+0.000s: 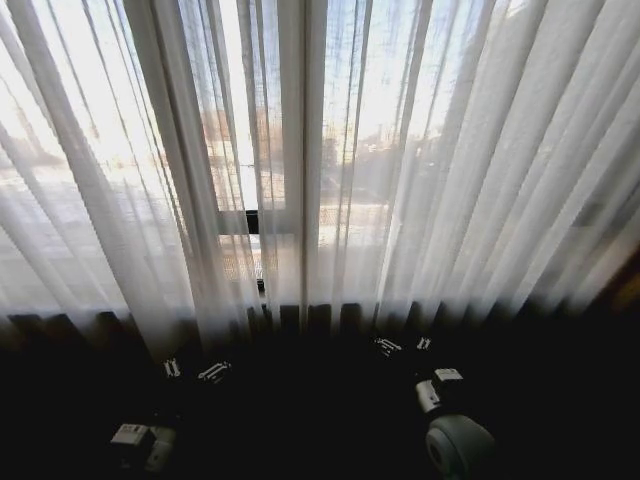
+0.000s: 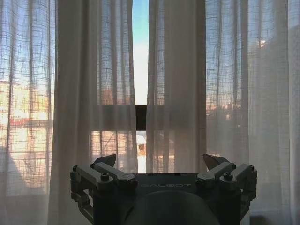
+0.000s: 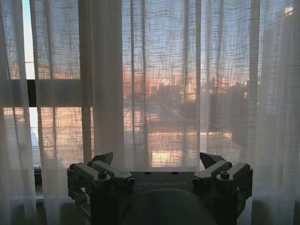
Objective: Open the curtains by pulling them apart, changing their state from closed to fully open.
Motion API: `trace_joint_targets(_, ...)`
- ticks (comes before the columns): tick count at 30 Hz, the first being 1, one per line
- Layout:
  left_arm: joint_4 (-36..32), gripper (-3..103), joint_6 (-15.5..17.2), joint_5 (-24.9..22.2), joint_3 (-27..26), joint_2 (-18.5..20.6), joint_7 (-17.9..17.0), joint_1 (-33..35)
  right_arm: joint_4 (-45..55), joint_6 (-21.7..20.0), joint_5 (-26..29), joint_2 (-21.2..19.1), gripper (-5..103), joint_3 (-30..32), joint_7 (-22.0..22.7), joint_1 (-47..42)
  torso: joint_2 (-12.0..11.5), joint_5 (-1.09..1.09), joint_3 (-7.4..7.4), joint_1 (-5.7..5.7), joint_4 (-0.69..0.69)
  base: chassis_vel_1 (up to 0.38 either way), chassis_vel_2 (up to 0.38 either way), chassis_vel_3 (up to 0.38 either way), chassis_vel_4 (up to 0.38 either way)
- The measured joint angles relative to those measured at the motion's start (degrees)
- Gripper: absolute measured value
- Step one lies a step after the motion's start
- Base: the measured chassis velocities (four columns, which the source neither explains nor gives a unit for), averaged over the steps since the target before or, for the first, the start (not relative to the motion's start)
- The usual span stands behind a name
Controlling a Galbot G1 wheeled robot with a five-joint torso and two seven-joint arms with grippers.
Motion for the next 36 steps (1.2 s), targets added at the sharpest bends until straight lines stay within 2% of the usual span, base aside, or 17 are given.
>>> trace_joint_targets(27,-0.07,100,-0.21,0.01,-0.44,-0.59,0.1,0.48,-0.92,0.44,-0.06,0.26,100,-1.38,-0.09,0.51,0.01,0.0,-0.01,-0.02,0.0,-0.177,0.239,0.172,-0.248)
trace_joint_targets(36,-0.12,100,-0.84,-0.03,0.02,-0.73,0.19,0.61,-2.85,5.24,-2.12,0.28,100,-1.9,0.09,0.31,0.0,-0.01,0.0,-0.01,0.0,-0.161,0.206,0.17,-0.202)
